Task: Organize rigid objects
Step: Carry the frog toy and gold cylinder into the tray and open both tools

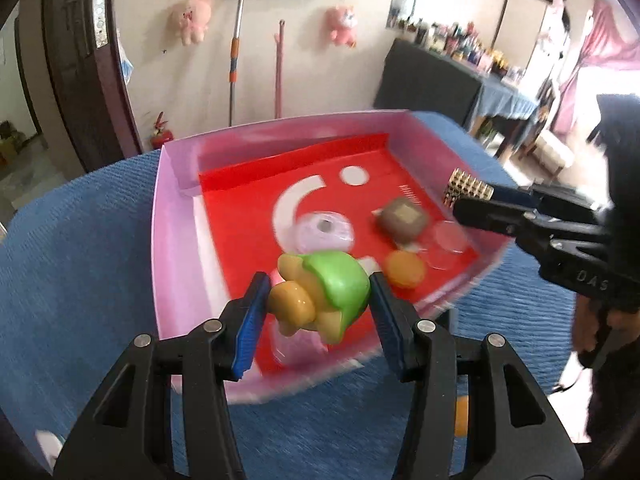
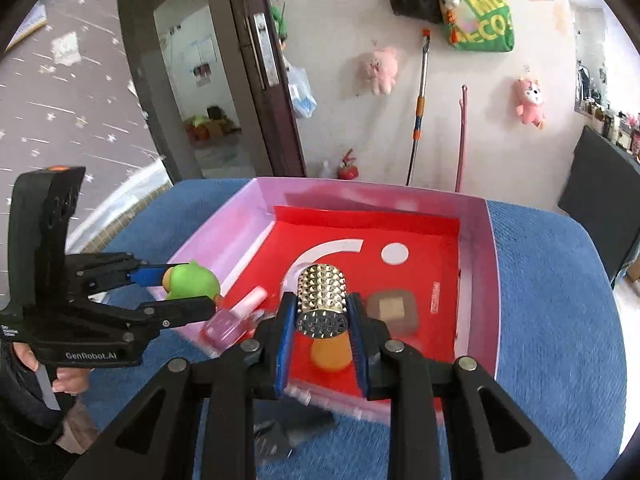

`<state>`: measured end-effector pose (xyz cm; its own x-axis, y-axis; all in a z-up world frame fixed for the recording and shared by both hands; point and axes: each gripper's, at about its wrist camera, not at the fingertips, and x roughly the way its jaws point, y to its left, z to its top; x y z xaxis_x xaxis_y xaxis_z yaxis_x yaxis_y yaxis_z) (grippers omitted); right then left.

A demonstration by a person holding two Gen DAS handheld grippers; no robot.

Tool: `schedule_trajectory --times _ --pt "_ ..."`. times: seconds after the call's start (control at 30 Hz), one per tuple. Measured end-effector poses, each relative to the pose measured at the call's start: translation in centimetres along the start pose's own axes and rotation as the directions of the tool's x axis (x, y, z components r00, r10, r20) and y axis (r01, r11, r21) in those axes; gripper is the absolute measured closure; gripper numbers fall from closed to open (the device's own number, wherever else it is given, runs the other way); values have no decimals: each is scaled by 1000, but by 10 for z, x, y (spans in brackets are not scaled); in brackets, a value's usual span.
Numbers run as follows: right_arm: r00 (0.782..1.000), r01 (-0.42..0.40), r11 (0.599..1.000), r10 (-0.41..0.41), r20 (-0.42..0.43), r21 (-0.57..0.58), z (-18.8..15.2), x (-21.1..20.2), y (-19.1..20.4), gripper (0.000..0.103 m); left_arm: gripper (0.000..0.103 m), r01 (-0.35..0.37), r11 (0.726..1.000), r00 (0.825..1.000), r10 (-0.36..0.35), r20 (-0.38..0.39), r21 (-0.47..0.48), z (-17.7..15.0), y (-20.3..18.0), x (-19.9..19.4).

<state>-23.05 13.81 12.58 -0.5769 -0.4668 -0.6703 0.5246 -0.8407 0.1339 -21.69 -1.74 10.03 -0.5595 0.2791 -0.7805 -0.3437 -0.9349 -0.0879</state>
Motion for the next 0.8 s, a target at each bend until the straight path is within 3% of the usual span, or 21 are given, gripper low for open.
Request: schedule_trajectory --times 0.1,0.2,0.37,0.8 --pt "997 46 998 -48 -55 -38 18 26 -1 76 55 -33 999 998 34 -57 11 12 11 21" --pt "991 42 998 -46 -123 -36 30 52 -7 76 55 -44 999 994 45 -102 16 20 21 38" --pt "970 71 996 -83 -230 -60 40 93 -14 76 55 -53 997 983 60 -175 47 28 31 65" --pt "924 71 996 -87 -373 -56 39 142 -29 76 55 -52 992 963 81 -258 119 35 34 91"
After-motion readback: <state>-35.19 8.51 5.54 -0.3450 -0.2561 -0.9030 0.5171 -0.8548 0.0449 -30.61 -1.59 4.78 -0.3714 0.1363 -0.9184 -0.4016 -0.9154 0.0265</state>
